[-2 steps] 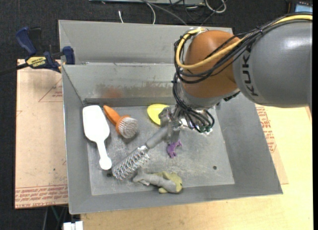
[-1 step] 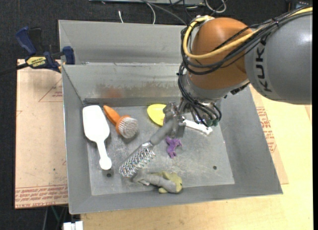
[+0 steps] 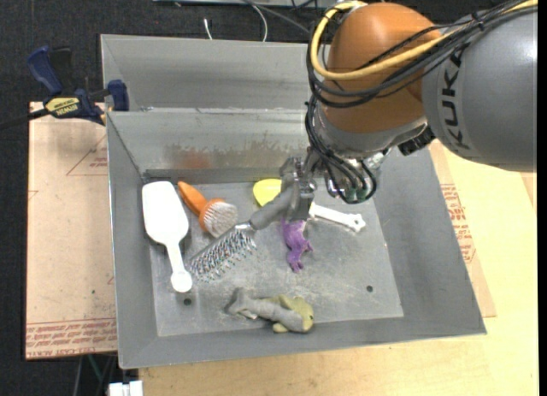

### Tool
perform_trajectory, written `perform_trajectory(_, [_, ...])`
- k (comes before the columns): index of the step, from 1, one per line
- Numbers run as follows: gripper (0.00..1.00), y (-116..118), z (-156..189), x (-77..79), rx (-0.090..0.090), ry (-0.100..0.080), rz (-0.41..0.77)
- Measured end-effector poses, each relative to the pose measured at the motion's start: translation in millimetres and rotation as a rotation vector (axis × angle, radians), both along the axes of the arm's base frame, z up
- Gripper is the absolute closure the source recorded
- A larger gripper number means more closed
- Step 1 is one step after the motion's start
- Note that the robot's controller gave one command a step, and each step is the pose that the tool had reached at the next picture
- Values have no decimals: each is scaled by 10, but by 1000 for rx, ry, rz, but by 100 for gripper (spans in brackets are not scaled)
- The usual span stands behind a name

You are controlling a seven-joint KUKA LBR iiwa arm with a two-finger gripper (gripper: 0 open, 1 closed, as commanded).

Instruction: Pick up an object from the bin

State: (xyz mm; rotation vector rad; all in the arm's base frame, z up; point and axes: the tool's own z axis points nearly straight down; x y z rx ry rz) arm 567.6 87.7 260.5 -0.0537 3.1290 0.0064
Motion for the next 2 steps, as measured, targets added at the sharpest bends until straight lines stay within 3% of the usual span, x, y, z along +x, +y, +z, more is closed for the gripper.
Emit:
perform_trajectory(1, [100,573,-749,198,-3,-8,240])
perform_trajectory(2, [100,154,-501,-734,-1,4,13])
